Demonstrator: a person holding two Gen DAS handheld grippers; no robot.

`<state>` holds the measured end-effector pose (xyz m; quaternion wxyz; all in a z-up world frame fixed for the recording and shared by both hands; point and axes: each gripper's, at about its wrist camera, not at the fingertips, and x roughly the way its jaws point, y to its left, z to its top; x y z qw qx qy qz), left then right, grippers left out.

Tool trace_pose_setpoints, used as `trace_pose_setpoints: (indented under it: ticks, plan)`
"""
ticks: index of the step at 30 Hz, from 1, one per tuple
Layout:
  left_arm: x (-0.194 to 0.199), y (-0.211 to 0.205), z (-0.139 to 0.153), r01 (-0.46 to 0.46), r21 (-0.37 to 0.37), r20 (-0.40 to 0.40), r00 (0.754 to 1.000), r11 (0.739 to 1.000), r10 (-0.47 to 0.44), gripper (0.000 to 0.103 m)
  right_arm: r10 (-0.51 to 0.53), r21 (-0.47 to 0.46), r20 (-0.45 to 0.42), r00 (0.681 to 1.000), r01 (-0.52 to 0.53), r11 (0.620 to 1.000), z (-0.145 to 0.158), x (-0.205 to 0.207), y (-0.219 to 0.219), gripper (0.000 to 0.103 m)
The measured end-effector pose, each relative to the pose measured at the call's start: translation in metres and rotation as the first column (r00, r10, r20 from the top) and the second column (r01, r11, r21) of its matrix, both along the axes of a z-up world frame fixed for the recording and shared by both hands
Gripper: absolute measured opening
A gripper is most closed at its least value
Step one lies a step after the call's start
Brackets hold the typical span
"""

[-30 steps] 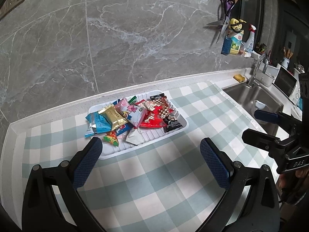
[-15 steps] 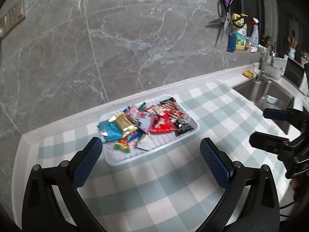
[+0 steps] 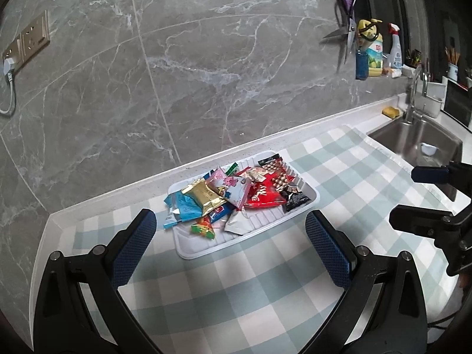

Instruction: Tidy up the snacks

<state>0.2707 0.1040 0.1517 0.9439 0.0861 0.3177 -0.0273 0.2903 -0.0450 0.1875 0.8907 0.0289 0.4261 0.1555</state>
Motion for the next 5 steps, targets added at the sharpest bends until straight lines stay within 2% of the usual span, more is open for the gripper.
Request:
trace_pose_setpoints:
  ticks: [5]
  plan:
    - [0.0025,0.0076,-0.0060,-0.014,-0.020,-0.034,0.999,1.000,0.013,0.103,-0.009,0.005,-0.011,1.000,0.009,1.000,-0.0041,-0.0002,-0.0028,0.103]
